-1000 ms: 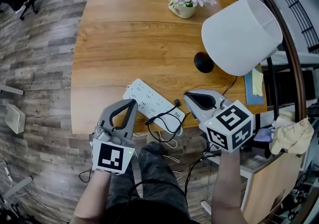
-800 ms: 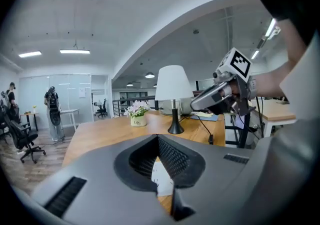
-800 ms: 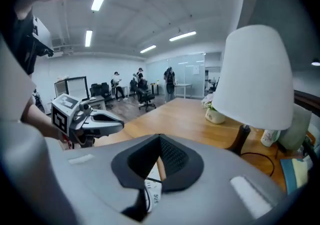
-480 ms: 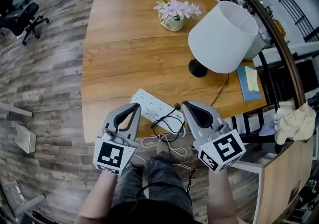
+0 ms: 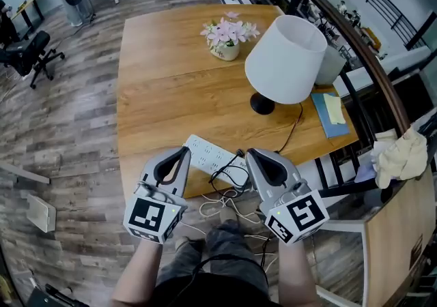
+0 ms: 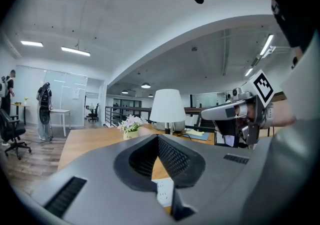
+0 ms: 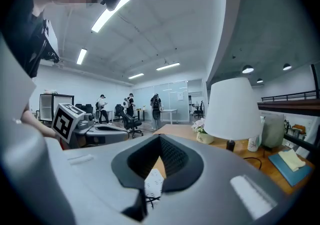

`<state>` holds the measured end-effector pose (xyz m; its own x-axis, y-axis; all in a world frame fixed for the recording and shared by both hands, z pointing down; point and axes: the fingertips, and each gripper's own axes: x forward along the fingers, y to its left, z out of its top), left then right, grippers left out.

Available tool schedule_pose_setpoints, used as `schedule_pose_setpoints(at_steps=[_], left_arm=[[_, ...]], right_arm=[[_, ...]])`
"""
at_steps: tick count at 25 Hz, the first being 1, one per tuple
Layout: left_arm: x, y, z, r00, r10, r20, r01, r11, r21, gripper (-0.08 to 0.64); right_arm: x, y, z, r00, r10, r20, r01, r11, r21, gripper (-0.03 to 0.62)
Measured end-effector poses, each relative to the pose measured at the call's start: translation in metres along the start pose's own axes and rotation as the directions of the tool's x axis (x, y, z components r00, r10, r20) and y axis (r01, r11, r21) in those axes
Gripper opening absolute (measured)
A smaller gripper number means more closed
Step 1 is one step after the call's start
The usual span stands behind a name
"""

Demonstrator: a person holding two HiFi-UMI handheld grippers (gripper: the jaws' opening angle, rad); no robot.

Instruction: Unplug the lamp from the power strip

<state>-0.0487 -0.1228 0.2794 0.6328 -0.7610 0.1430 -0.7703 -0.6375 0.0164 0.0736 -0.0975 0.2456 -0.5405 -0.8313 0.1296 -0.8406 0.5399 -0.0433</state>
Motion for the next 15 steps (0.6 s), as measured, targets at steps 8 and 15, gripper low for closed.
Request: schedule_pose_setpoints(at_steps=[8, 15], left_arm=[[-0.011, -0.002, 0.026, 0.999, -0.019, 0.042, 0.019, 1.0, -0.016, -0.005], [-0.026, 0.001, 0.047, 0.999, -0.021, 0.045, 0.022, 0.999, -0.043, -0.005]], right_arm=[[-0.014, 0.007, 0.016, 0.998, -0.061, 0.035, 0.06, 0.998, 0.013, 0.008], [-0.027, 0.01, 0.034, 0.993, -0.106, 0.056, 0.108, 0.994, -0.031, 0.008]])
